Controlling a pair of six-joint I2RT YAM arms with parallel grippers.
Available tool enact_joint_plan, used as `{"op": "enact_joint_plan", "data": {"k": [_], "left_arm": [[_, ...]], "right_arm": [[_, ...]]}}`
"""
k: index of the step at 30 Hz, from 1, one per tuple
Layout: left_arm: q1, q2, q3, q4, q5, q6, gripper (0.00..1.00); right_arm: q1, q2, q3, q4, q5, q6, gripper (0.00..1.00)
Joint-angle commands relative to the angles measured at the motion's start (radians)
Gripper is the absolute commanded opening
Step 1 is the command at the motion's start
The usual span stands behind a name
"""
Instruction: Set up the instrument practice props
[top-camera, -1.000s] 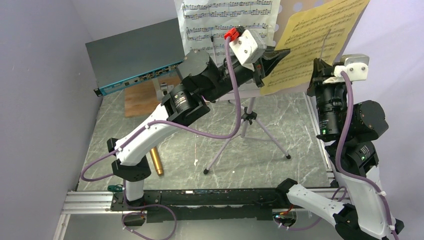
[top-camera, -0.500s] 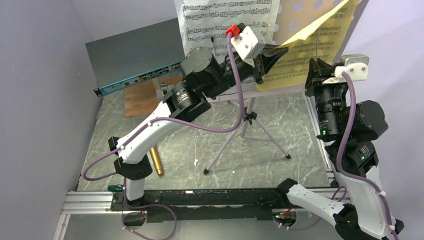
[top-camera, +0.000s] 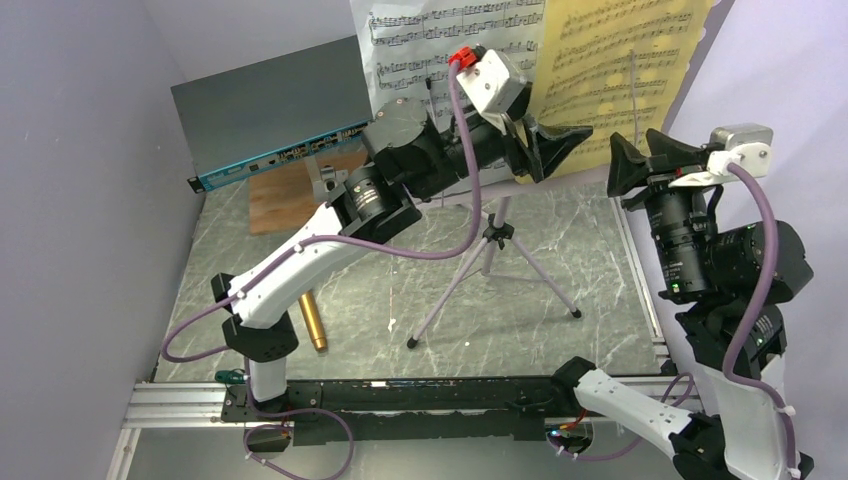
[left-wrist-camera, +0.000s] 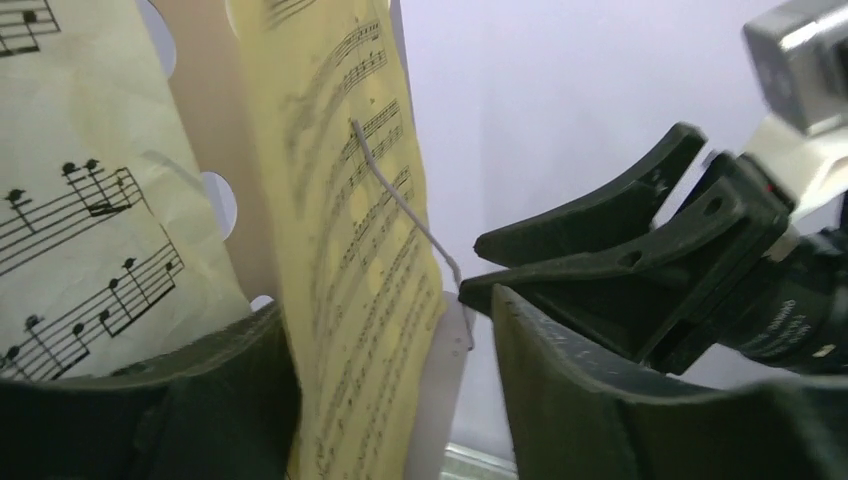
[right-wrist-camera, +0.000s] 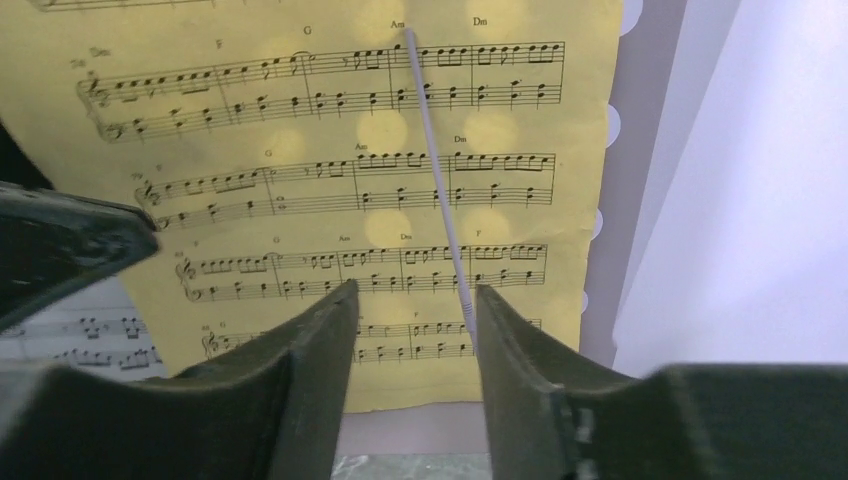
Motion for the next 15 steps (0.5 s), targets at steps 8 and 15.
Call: {"op": "enact_joint_plan", "data": {"k": [8, 15], "left_arm": [[0.002, -0.190, -0.071, 0.025, 0.040, -0.131, 0.92], [0.002, -0.324, -0.184, 0.000, 0.168, -0.217, 0.94]], "right_arm": [[0.003, -0.044, 0.051, -0.181, -0.061, 0.143, 0.61], [0.002, -0.056, 0.066, -0.367, -0.229, 0.214, 0.76]]}}
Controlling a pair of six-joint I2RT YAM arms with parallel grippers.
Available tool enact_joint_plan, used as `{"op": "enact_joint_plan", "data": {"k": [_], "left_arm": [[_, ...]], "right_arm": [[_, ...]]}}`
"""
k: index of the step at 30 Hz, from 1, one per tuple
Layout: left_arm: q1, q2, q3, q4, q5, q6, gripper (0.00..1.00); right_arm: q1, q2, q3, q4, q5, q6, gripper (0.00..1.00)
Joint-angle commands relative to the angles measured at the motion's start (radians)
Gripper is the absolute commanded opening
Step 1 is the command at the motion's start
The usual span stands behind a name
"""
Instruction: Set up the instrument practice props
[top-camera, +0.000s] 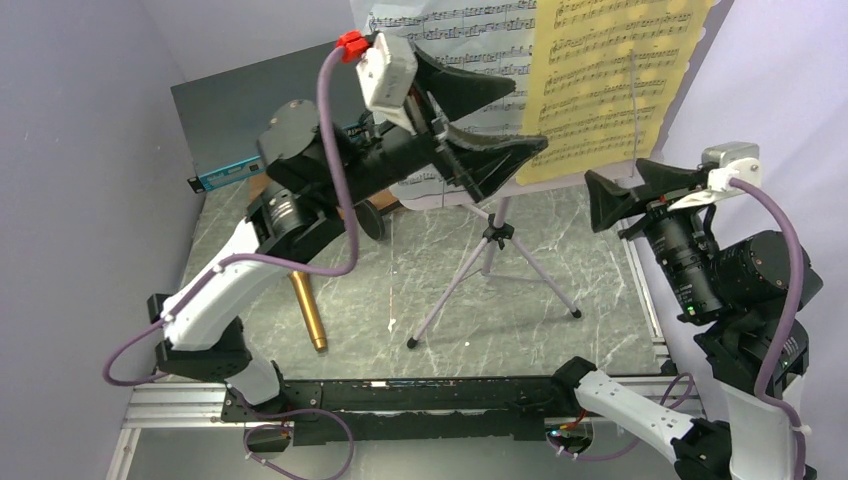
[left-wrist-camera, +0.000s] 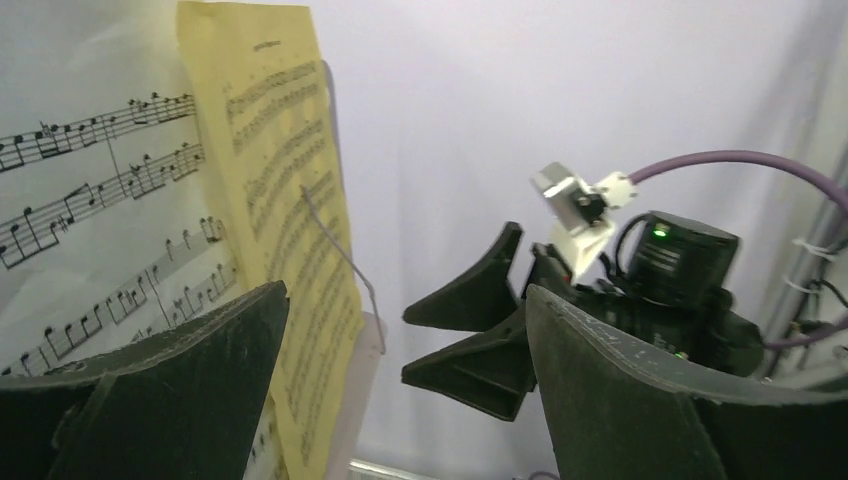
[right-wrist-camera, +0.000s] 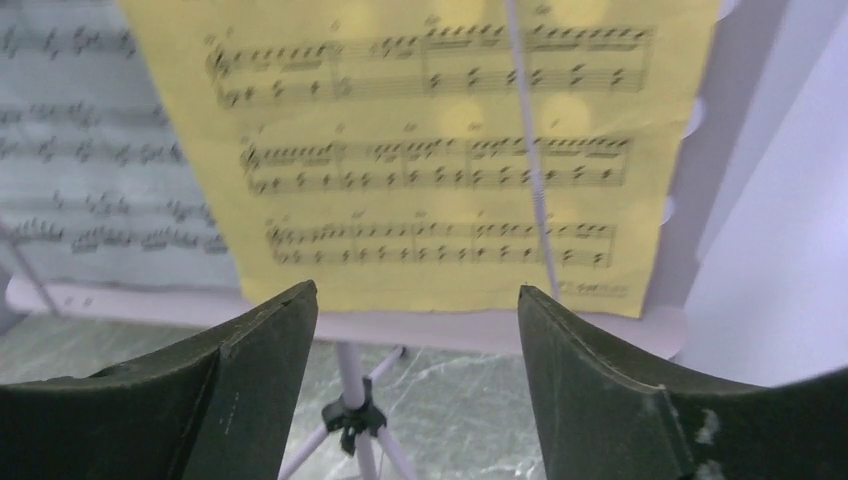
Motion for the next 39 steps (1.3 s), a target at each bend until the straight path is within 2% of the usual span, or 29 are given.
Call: {"op": "enact_joint_plan", "data": {"k": [1, 5, 9, 16, 19, 22, 25, 30, 34, 39], "left_arm": [[0.002, -0.121, -0.081, -0.006, 0.121, -0.080, 0.94], [0.002, -0.280, -0.257, -0.055, 0.204, -0.075, 0.98], [0.000, -0.477, -0.461, -0.167, 0.220, -0.040, 0.99], [0.001, -0.818, -0.841, -0.287, 0.187, -0.092, 1.00], [0.001, -0.924, -0.955, -0.341, 0.122, -0.145, 1.00], [0.001, -1.000, -1.069, -0.378, 0.026, -0.216, 0.99], [0.001, -1.046, -1.198, -0.385, -0.099, -0.306, 0.99], [0.001, -1.083, -1.463, -0.328, -0.301, -0.571, 0.99], [0.002, -1.039, -1.649, -0.226, -0.324, -0.656, 1.00], [0.007, -0.849, -1.718, -0.130, -0.357, -0.689, 0.99]], "right_arm": [[0.003, -0.019, 0.014, -0.153, -0.171, 0.071, 0.78], [0.003, -0.053, -0.060, -0.228, -0.343, 0.137, 0.82], [0.003, -0.086, -0.154, -0.268, -0.502, 0.185, 0.85], [0.003, -0.193, -0.480, -0.077, -0.715, 0.404, 0.87], [0.003, -0.222, -0.604, -0.018, -0.700, 0.499, 0.88], [0.003, -0.245, -0.729, 0.023, -0.584, 0.623, 0.88], [0.003, -0.252, -0.853, 0.085, -0.489, 0.751, 0.88], [0.002, -0.204, -1.024, 0.260, -0.555, 0.871, 0.81], [0.003, -0.162, -1.069, 0.274, -0.542, 0.866, 0.78], [0.003, -0.134, -1.054, 0.221, -0.473, 0.829, 0.79]]}}
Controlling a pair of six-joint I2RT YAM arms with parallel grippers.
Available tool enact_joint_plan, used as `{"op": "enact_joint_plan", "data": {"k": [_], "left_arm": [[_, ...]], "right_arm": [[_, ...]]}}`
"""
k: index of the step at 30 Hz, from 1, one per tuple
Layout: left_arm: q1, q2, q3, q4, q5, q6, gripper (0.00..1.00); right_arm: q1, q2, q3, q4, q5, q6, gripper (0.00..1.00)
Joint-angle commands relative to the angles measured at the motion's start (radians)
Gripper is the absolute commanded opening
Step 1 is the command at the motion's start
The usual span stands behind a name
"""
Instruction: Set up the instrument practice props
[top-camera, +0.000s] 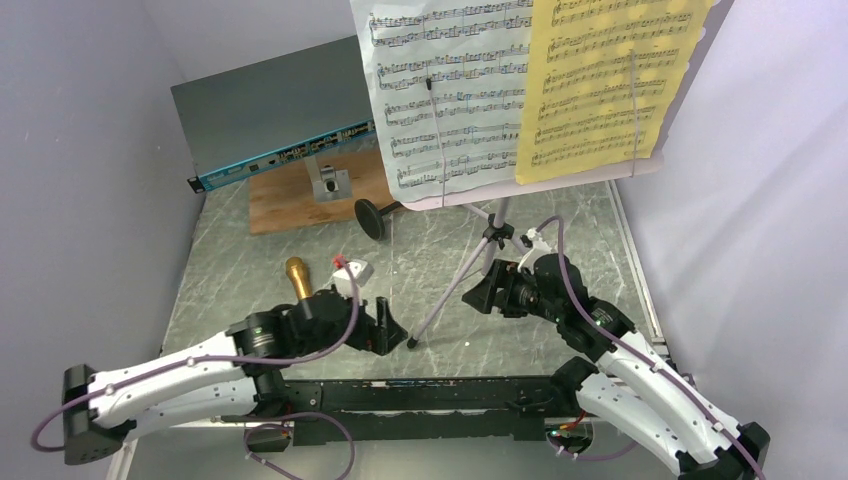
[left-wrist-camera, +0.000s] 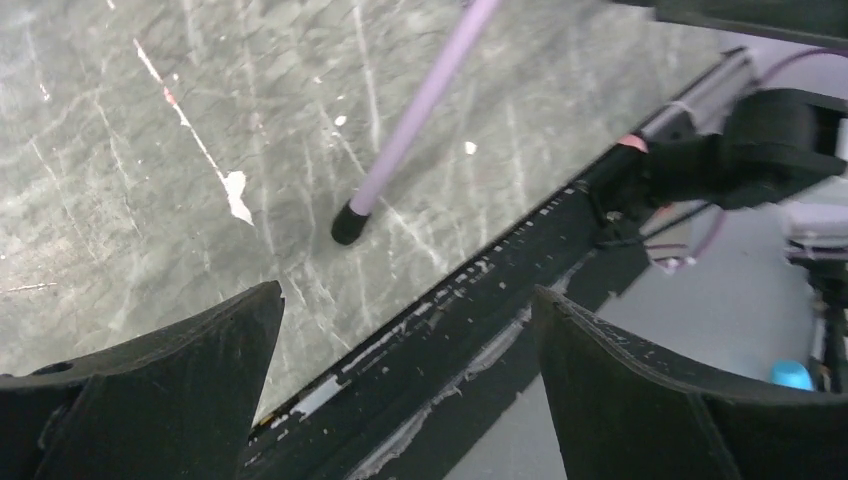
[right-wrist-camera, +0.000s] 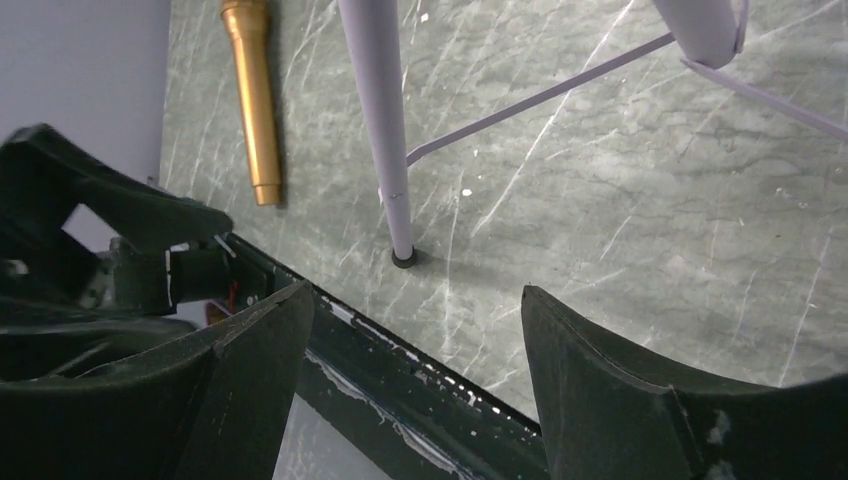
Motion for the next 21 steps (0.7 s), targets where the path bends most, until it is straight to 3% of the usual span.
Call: {"op": "enact_joint_plan", "data": {"k": [1, 5, 11, 21], "left_arm": [[0.011, 0.162, -0.011, 0.168, -0.072, -0.081, 0.96], [0.019, 0.349, -0.002, 0.263, -0.062, -0.023, 0.78], [0.023, 0.530, 0.006, 0.386, -0.051, 0.067, 0.77], [0.026, 0.733, 0.009, 0.504, -0.091, 0.171, 0.58]], "right_arm": [[0.002, 0.006, 0.022, 0.051, 0.058, -0.001, 0.79], [0.002, 0.005, -0.003, 0.087, 0.061, 0.014, 0.79], [0.002, 0.002, -0.025, 0.110, 0.061, 0.013, 0.79], [0.002, 0.013, 0.005, 0.070, 0.077, -0.033, 0.80]]}}
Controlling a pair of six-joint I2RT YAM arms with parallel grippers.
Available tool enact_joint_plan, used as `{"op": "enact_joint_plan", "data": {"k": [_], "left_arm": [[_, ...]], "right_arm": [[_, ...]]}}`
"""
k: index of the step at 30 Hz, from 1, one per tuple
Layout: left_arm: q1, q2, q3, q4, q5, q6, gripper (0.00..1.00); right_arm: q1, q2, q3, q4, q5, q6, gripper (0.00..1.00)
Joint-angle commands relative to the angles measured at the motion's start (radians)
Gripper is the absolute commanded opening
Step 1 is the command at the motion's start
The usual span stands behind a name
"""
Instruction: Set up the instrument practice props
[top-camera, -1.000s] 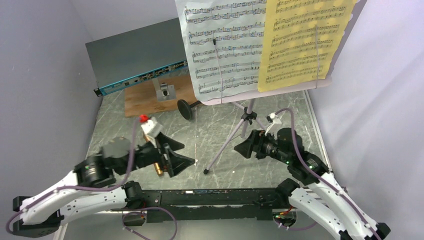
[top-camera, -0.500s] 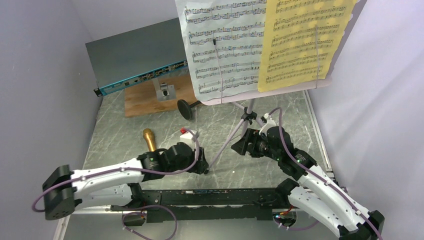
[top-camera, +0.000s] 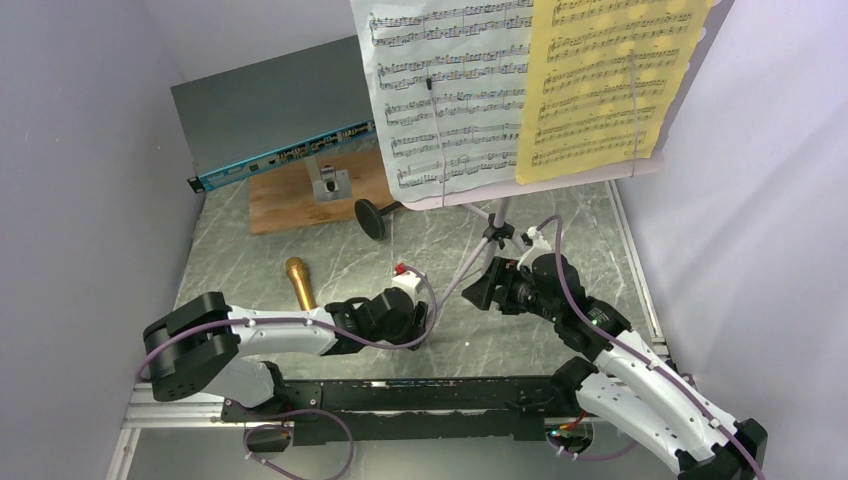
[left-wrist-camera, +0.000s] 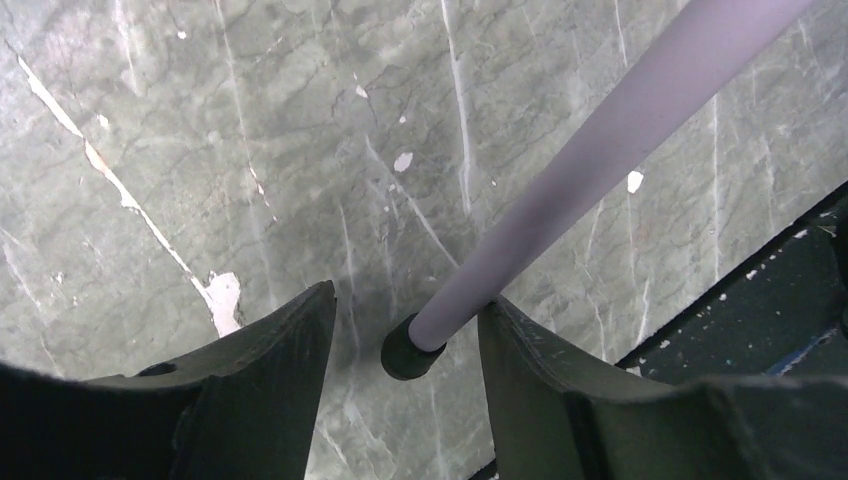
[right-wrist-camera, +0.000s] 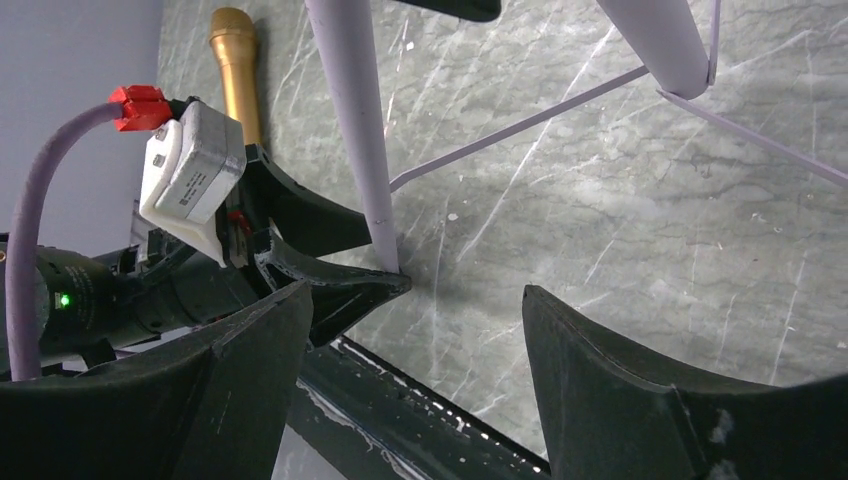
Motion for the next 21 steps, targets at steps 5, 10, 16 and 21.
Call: {"op": "enact_joint_plan", "data": {"k": [5, 10, 16, 21], "left_arm": [[0.010, 0.069, 0.034, 0.071, -0.072, 0.095, 0.50], [0.010, 0.124, 0.070, 0.084, -0.077, 0.152, 0.40], [0.020, 0.217, 0.129, 0.094, -0.080, 0.202, 0.26], [0.039, 0.279, 0.162, 0.115, -0.061, 0.228, 0.19]], "right_arm": [[0.002, -0.003, 0.034, -0.006, 0.043, -0.040, 0.80], [0.002, -0.027, 0.042, -0.009, 0.068, -0.039, 0.80], [0.002, -0.067, 0.055, -0.043, 0.116, -0.040, 0.80], [0.002, -0.092, 0.087, -0.113, 0.280, -0.012, 0.81]]}}
